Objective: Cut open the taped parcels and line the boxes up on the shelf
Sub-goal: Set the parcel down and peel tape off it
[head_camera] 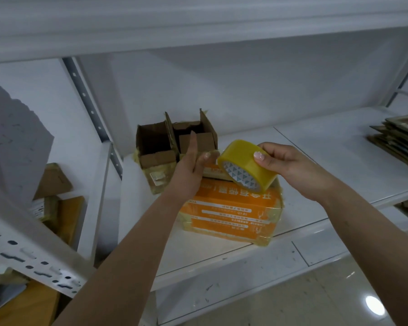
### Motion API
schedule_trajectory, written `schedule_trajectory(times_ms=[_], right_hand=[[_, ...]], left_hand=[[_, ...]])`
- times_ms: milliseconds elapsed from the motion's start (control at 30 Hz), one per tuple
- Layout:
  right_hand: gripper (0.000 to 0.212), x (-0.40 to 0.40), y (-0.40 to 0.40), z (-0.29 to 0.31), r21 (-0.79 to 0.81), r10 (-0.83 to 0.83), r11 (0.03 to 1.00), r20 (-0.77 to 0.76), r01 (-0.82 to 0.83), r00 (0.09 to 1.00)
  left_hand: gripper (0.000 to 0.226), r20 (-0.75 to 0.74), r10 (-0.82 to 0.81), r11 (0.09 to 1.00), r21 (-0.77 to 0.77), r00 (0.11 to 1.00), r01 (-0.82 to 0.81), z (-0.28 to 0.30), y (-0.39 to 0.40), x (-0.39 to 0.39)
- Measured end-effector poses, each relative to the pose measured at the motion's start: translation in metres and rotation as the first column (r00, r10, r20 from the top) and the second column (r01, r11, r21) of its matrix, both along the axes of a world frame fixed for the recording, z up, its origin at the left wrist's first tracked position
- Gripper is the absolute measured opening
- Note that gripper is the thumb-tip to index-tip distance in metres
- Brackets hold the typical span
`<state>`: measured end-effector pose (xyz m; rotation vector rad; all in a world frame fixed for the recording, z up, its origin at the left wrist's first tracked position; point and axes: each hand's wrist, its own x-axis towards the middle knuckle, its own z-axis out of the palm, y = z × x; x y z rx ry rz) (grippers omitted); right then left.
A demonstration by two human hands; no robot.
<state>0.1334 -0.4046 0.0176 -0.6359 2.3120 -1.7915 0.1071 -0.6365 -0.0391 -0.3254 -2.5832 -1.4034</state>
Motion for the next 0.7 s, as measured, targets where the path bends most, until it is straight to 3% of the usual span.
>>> schedule_trajectory(times_ms=[167, 300, 433, 567, 700], right_hand=[[0.027, 0.001, 0.0, 0.0, -0.012, 0.0, 1.0, 0.012, 0.0, 1.0], [0.028, 0.0, 0.0, -0.001, -0.025, 0.0, 1.0, 0.011, 0.0, 1.0], [0.03, -0.001, -0.001, 0.0, -0.016, 0.007, 1.0, 0.013, -0.006, 1.0], [0.033, 0.0, -0.001, 0.001, 0.005, 0.009, 1.0, 0.01, -0.009, 1.0], [0.032, 0.001, -0.003, 0.001, 0.007, 0.028, 1.0, 0.024, -0.028, 0.999]], left_hand=[[0.054, 0.0, -0.081, 0.995, 0.051, 0.997, 0.081, 0.019, -0.014, 0.01], [0.037, 0.023, -0.086, 0.996, -0.022, 0.996, 0.086, 0.022, -0.022, 0.026], [0.052, 0.013, 0.011, 1.0, 0.004, 1.0, -0.011, 0.026, -0.02, 0.039], [0.043, 0.009, -0.018, 0.993, -0.119, 1.0, 0.019, 0.023, -0.023, 0.041], [0.046, -0.015, -0.013, 0.996, -0.087, 1.0, 0.012, 0.022, -0.027, 0.042]])
